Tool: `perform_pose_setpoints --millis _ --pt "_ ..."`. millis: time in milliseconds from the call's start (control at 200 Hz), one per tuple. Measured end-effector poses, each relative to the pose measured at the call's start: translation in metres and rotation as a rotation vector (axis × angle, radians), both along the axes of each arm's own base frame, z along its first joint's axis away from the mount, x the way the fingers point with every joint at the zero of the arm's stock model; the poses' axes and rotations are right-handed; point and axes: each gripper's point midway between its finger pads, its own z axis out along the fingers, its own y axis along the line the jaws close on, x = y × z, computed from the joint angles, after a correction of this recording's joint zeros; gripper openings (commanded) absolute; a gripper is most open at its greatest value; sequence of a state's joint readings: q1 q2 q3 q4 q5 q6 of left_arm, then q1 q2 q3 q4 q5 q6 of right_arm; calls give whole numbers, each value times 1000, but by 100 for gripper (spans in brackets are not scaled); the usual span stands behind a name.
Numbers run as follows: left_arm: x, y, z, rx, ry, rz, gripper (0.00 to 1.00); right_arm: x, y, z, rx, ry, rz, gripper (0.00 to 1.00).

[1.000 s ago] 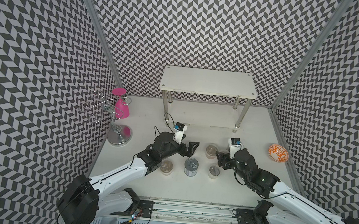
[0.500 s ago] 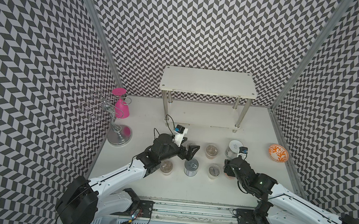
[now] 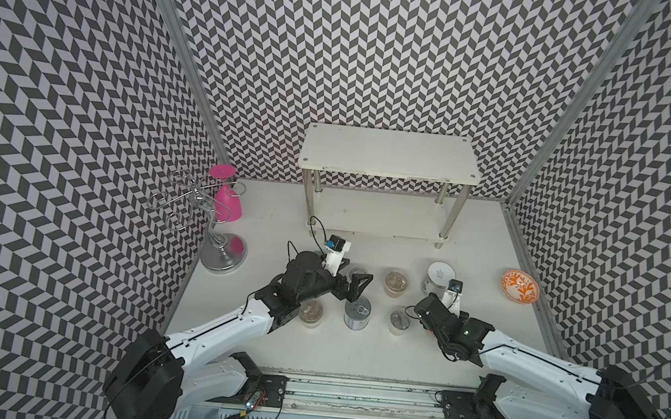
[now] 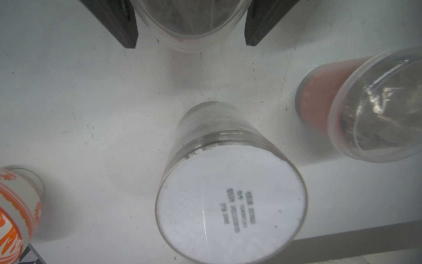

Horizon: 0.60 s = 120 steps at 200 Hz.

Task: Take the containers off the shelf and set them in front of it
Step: Place the container at the center of the board.

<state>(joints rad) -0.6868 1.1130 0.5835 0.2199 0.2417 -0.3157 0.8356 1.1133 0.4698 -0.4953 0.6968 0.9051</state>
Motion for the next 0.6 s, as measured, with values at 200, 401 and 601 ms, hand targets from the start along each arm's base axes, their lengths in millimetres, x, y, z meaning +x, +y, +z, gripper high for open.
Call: perform_pose_setpoints --millis 200,401,601 --pt "0 -1 4 -11 -11 -5 100 6 1 0 -11 -30 -18 72" --pt "0 -2 4 -16 -15 -7 100 10 1 0 -15 -45 -24 84" --pt "-1 0 -2 -9 -4 -6 100 7 1 -2 -14 -24 -17 95"
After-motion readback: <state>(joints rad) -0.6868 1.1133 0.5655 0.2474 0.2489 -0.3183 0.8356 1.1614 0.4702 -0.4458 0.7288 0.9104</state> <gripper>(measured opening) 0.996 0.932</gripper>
